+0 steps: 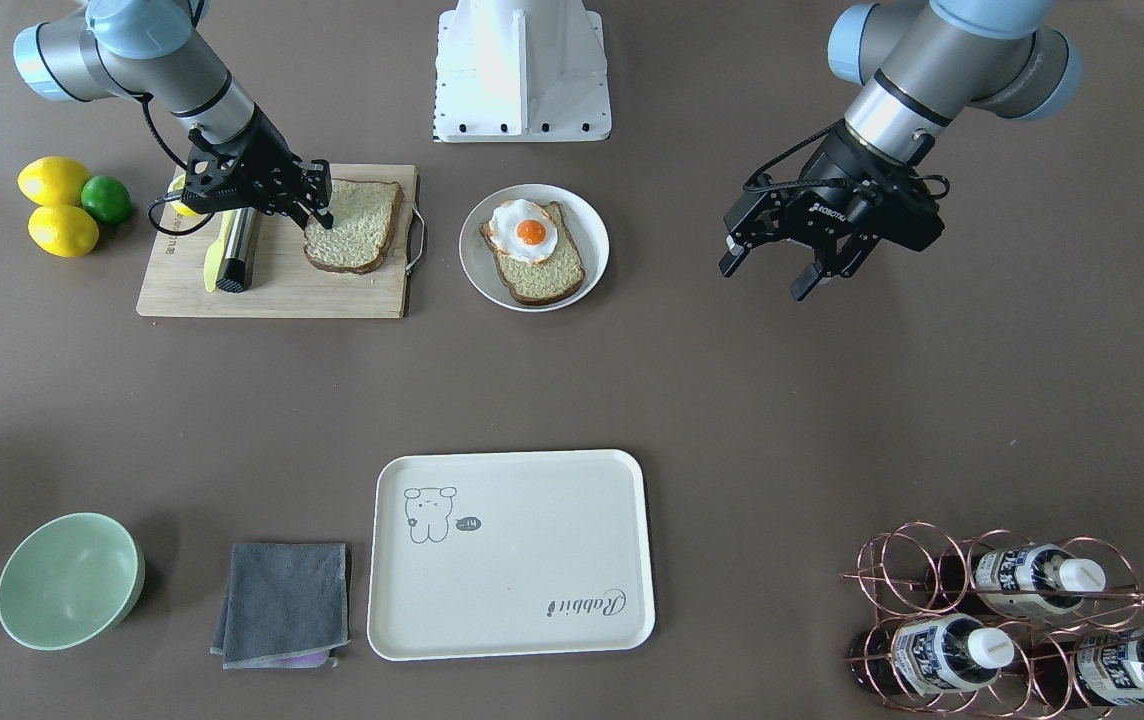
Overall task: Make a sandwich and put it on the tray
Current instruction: 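Grasp the bread slice on the cutting board with the right gripper, then carry the bread slice over the egg plate and lay it on top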
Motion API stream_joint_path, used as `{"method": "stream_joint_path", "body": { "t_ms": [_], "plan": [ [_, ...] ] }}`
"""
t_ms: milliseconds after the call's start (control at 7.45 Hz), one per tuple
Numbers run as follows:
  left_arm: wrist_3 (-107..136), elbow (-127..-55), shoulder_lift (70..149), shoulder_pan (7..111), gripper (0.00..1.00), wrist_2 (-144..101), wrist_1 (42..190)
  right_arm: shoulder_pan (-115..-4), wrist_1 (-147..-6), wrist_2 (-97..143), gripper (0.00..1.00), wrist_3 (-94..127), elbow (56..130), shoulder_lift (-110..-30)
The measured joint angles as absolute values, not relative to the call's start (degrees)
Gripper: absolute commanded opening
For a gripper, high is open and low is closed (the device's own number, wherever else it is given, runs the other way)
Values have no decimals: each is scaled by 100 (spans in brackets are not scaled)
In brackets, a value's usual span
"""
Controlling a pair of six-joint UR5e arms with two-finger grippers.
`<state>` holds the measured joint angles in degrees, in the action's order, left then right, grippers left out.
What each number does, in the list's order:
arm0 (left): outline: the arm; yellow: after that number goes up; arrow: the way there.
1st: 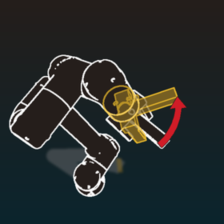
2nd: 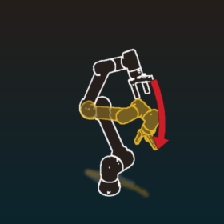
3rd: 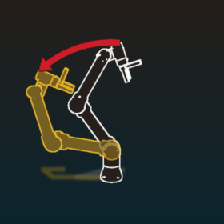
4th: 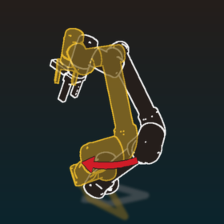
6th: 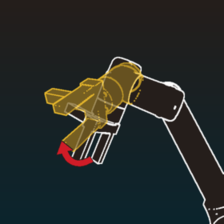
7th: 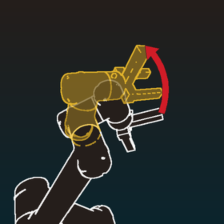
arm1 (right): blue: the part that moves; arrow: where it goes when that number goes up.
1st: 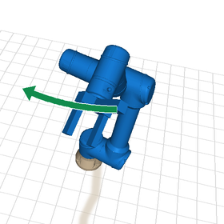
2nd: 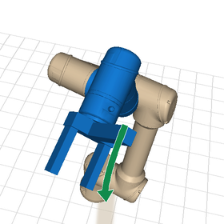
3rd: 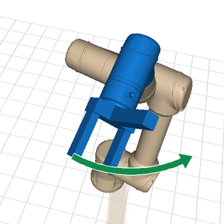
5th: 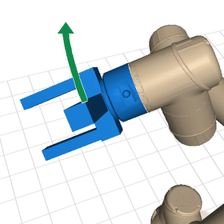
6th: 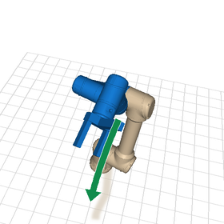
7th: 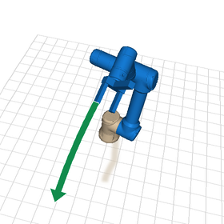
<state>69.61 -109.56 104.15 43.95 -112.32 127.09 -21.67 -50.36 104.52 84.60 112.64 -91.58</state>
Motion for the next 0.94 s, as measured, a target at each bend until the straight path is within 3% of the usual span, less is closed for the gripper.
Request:
{"method": "stream_joint_path", "body": {
  "t_ms": [671, 939],
  "plan": [
    [6944, -10926, 10423, 4394, 98, -11255, 12709, -2664, -4830, 11139, 0, 8657, 11875, -9025],
    [6943, -10912, 10421, 4395, 98, -11258, 12705, -2725, -4020, 11216, 0, 8981, 11482, -8620]
  ]
}}
